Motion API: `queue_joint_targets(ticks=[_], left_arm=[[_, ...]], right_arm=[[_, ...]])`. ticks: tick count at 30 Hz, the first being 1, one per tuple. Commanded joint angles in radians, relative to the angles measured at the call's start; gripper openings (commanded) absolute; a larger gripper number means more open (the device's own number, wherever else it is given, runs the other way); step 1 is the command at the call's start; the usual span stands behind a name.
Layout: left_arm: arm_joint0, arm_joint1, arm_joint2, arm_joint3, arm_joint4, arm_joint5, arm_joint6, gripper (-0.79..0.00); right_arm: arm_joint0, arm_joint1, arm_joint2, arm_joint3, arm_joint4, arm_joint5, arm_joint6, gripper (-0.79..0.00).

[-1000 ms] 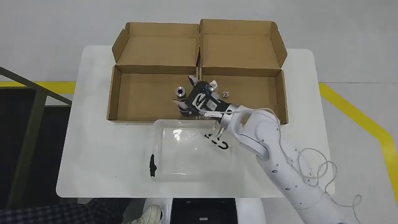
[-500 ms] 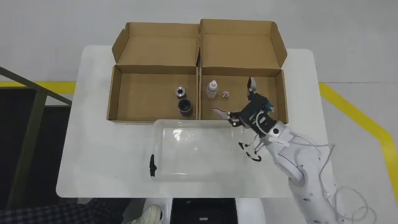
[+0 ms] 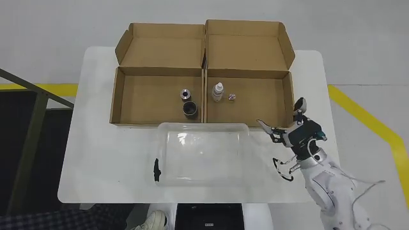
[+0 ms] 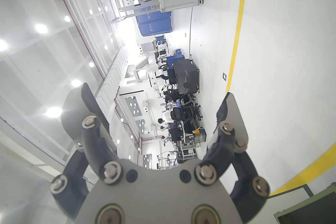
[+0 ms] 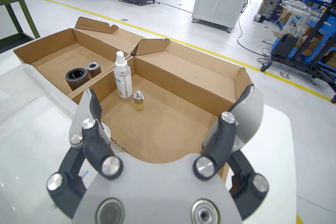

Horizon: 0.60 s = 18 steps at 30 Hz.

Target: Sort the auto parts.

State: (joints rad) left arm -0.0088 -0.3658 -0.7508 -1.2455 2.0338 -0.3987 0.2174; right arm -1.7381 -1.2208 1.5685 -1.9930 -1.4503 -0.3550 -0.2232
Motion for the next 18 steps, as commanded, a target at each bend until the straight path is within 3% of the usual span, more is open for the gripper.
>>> queue_joint_targets(ticks=[1, 18], left_arm=[[0.000, 0.000, 0.000, 0.000, 0.000, 0.000, 0.000, 0.000], [0.000, 0.000, 0.000, 0.000, 0.000, 0.000, 0.000, -0.001]], right_arm=[[-0.026, 0.002, 0.023, 0.001, 0.000, 0.007, -0.019, 0.000], [-0.089, 0.005, 0.094, 0.037, 0.043, 0.042, -0.098, 0.000]])
